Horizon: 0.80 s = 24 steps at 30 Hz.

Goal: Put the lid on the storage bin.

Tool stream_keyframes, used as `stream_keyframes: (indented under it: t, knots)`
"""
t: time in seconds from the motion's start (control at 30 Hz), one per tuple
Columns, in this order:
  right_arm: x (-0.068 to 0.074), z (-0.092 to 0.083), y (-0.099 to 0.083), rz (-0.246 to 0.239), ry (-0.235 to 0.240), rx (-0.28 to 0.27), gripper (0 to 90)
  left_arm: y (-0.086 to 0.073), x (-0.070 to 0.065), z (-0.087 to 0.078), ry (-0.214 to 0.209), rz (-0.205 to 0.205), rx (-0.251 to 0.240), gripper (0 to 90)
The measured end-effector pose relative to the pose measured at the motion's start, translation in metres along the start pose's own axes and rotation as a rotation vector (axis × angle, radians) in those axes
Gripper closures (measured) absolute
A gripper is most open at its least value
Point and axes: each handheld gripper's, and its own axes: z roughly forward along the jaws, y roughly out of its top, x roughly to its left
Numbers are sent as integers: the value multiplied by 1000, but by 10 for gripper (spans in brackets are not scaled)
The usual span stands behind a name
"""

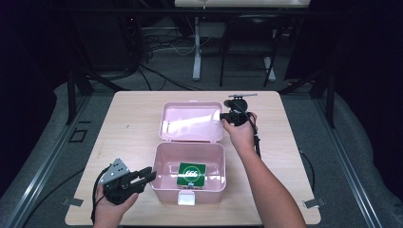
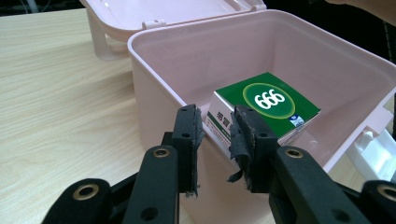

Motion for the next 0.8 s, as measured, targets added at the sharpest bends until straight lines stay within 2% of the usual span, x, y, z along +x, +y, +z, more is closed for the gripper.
stream_keyframes:
  t: [0.37,0.8]
  knots:
    - [2,-22,1,-24,34,-75,851,0,-1,0,3,-1,0,710]
    - [13,-48,-4,-106,33,-169,860,0,-1,0,4,-1,-2,709]
